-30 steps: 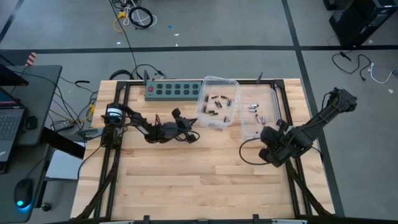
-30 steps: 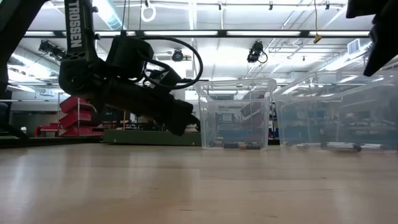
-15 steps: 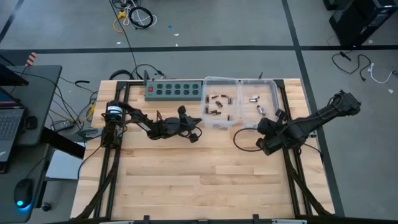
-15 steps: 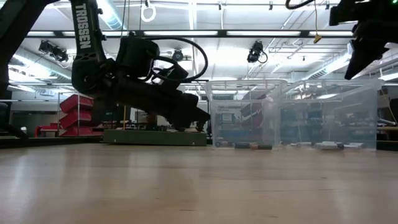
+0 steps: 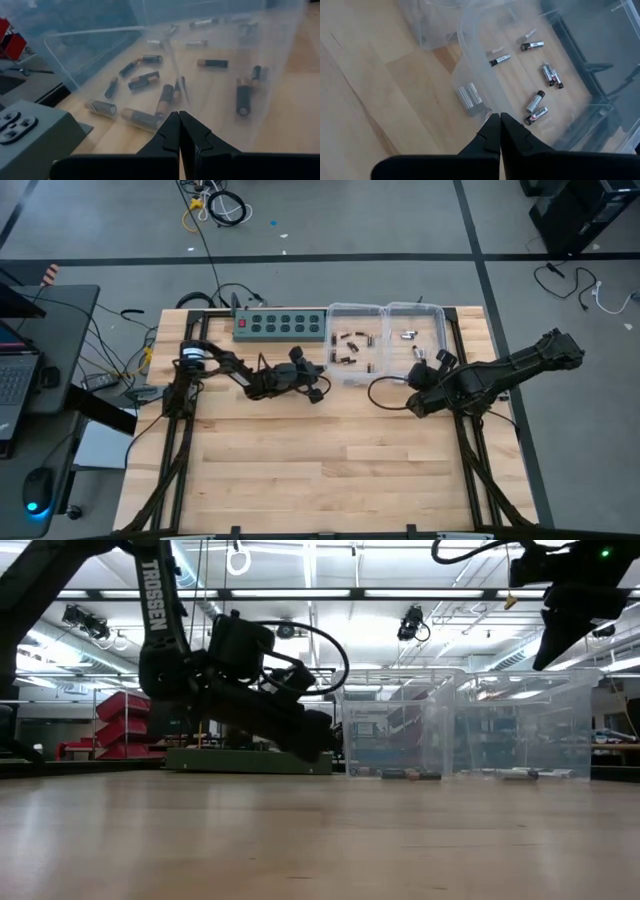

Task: Sort batteries
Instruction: Move the transparent bins to the top right, then return to Home Position

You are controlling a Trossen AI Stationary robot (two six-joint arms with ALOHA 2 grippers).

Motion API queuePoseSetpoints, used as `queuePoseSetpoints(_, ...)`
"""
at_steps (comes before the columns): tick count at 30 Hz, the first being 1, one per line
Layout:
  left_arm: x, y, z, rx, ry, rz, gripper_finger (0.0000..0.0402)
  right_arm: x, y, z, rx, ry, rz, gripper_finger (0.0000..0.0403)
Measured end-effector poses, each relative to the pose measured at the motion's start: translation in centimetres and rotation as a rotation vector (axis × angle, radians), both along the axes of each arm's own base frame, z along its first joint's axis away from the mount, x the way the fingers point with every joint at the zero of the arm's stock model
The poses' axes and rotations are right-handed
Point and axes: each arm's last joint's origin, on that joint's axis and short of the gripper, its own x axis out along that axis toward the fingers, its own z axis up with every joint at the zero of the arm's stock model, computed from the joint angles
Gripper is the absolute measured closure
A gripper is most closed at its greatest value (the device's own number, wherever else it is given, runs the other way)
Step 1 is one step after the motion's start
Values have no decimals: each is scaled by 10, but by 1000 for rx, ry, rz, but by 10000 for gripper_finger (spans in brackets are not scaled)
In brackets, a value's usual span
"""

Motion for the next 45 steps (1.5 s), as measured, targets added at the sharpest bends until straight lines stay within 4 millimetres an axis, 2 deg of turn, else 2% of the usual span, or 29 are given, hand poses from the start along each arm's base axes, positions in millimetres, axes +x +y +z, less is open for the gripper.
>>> queuePoseSetpoints(6, 8, 3, -8, -34, -54, -14, 401, 0, 1, 0, 10, -2, -4, 403)
queuePoseSetpoints(12, 12, 5, -6, -32, -78, 10, 401, -3, 3, 0, 17, -6, -25, 403)
queuePoseSetpoints(17, 10, 6, -7, -9, -65, 81, 401, -3, 9, 0, 35, -36, -21, 403)
queuePoseSetpoints(22, -2, 3, -14, -13, -65, 121, 401, 0, 22, 0, 77, -118, 23, 403)
queuePoseSetpoints(25, -20, -11, -17, -14, -123, 186, 401, 4, 33, 2, 120, -203, 68, 403)
queuePoseSetpoints(28, -41, -35, -10, 23, -231, 120, 401, 12, 48, 7, 112, -331, 166, 403)
queuePoseSetpoints(31, -51, -55, -5, 49, -202, 33, 401, 24, 62, 16, 30, -504, 278, 403)
queuePoseSetpoints(35, -52, -78, 1, 49, -218, -102, 401, 43, 71, 24, -65, -654, 444, 403)
queuePoseSetpoints(39, -48, -99, 17, 127, -252, -247, 401, 57, 72, 30, -125, -770, 619, 403)
queuePoseSetpoints(45, -49, -116, 60, 272, -357, -305, 401, 69, 62, 36, -135, -932, 819, 403)
